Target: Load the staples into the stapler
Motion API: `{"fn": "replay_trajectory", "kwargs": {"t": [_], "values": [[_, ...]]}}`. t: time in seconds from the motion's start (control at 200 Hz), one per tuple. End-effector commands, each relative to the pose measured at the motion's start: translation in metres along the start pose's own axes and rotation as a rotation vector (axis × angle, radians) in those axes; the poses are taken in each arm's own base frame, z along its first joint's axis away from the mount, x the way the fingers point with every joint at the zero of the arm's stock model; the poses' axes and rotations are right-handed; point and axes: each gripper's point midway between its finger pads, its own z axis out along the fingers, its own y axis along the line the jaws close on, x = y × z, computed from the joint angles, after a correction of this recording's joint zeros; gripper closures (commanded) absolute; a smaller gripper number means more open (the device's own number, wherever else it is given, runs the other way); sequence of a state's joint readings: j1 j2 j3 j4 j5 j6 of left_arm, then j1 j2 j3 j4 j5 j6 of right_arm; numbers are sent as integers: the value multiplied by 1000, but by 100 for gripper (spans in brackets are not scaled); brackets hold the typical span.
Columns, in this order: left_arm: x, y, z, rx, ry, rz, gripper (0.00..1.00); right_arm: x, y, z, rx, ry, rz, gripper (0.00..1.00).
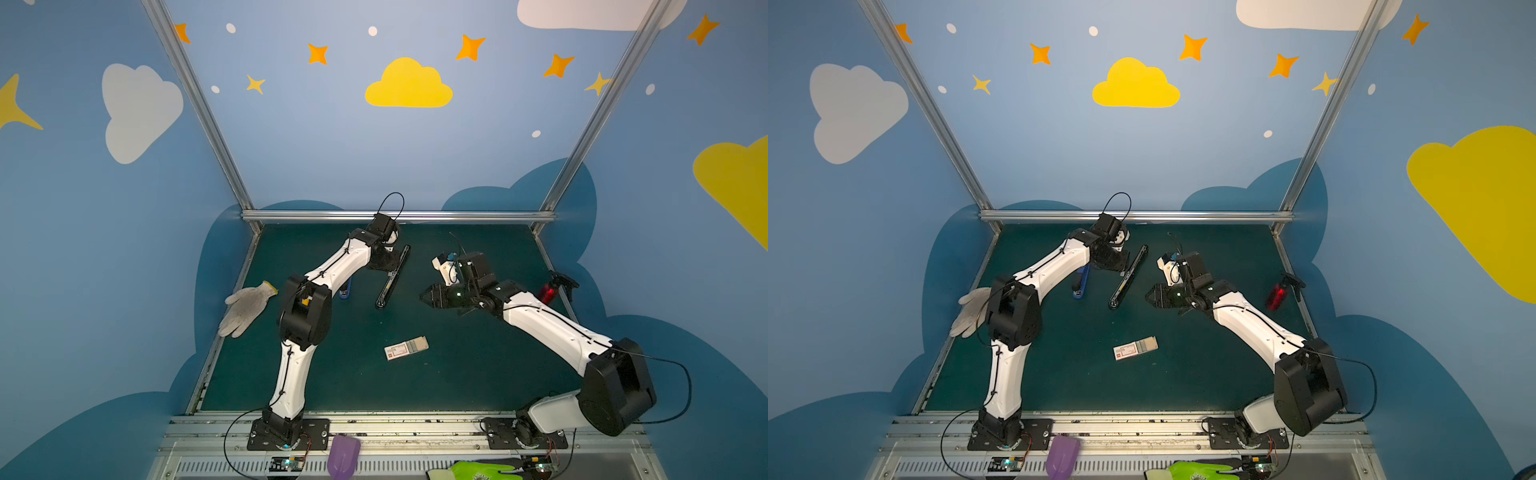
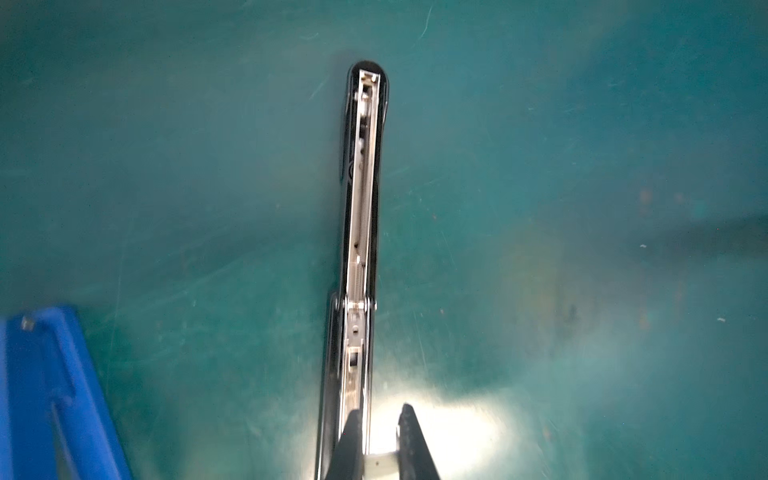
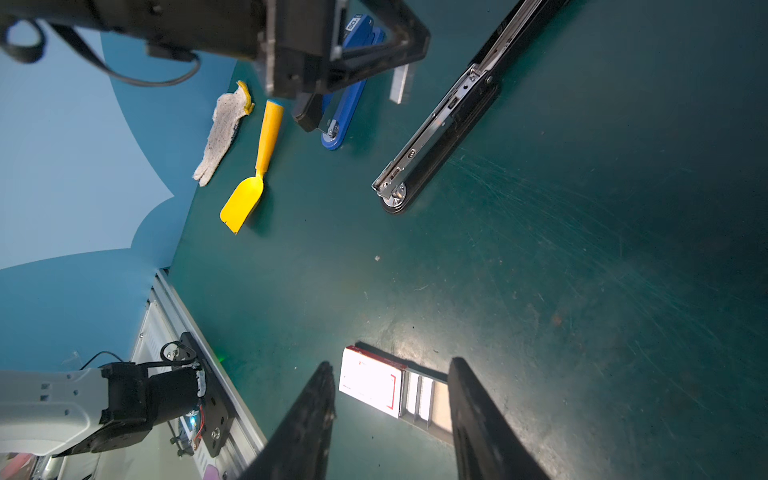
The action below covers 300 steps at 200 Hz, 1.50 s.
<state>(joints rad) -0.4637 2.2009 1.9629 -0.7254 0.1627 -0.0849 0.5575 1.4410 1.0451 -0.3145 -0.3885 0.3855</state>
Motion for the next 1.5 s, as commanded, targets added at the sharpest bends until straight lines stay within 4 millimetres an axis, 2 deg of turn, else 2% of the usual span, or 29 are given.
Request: {"fn": "replay_trajectory", "kwargs": {"t": [0.0,0.125,0.235,0.461,1.122,1.497], "values": [[4,2,8,-51,57,62,86,-6,-1,0,6,-23,-13,55],[-1,-1,22,-69,73,97,86,-2,-4,1,9,-13,-7,55],[-3,4,34,-97,92,104,87,-1,-4,-1,14,-12,-12,55],[-5,5,50,-111,97,122,87,1,-8,-4,27,-7,-2,56],[4,10,68,-136,120,156,87,1,-7,-11,22,-17,8,57],[16,15,75,-158,149,174,88,-1,-7,-17,19,-34,11,57]]}}
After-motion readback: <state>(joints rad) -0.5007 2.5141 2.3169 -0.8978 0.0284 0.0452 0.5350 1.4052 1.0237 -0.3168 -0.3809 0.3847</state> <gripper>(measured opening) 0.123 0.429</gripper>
